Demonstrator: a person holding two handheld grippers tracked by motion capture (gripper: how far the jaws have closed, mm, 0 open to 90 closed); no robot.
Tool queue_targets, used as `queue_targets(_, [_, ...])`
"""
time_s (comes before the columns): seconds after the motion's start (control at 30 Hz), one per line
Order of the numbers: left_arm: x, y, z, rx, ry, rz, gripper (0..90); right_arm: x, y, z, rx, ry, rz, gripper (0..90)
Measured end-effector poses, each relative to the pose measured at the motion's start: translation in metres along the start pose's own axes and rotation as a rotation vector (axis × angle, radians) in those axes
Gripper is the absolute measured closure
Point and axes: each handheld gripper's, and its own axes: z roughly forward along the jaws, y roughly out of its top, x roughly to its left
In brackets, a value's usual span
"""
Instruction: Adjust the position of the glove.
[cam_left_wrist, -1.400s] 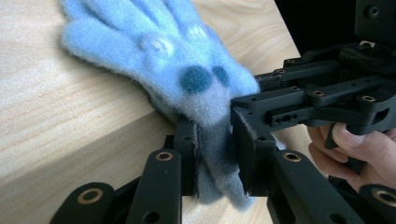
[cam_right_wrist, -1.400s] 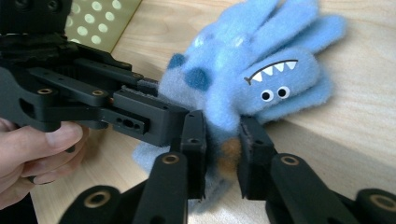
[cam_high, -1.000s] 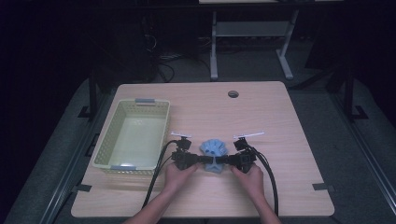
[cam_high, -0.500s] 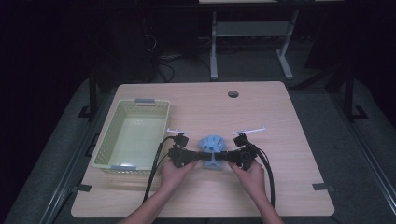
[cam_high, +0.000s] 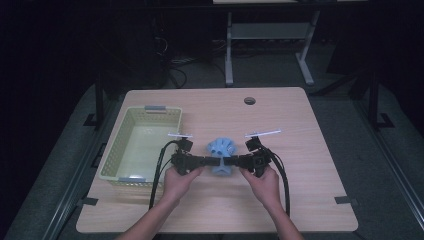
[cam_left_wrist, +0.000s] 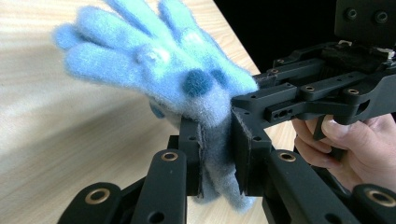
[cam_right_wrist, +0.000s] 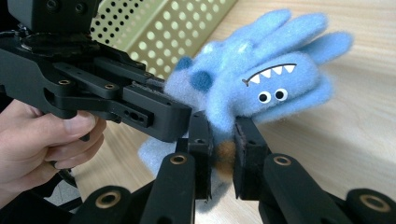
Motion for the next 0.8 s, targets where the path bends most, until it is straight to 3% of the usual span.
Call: queue_targets(0.8, [0.002, 0.017, -0.044, -0.045, -0.029, 0.003, 74.9, 0.030, 0.034, 0.007, -0.009, 0.045, -0.056, 80.0])
